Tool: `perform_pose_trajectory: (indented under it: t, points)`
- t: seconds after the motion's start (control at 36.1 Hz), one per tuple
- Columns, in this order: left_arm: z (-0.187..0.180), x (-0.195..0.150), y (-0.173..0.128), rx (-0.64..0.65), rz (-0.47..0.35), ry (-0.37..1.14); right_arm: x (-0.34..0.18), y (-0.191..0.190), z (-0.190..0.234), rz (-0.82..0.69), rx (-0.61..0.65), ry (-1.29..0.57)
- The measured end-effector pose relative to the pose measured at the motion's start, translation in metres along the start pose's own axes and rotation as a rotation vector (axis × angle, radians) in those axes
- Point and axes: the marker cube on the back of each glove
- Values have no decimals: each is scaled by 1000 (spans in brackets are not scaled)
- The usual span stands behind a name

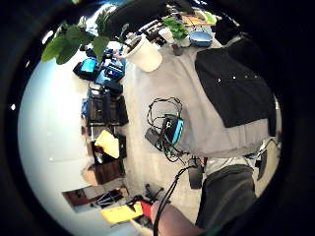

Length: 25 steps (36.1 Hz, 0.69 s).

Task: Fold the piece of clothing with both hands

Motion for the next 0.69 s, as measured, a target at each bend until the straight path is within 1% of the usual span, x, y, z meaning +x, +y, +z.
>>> perform_pose_trajectory:
  t: [0.22, 0.39, 0.5, 0.58, 0.69]
  points:
    - [12, 2, 0, -26, 15, 3, 6, -2, 4, 19, -13, -12]
    - [21, -4, -5, -33, 20, 18, 6, -19, 5, 24, -41, -2]
    - [30, -7, -7, -44, 26, 46, 4, -28, 9, 3, -84, 26]
    - [42, -8, -9, -66, 32, 66, 5, -31, 21, -9, -141, 74]
    - [65, -5, -12, -98, 58, 72, 11, -34, 50, -8, -208, 138]
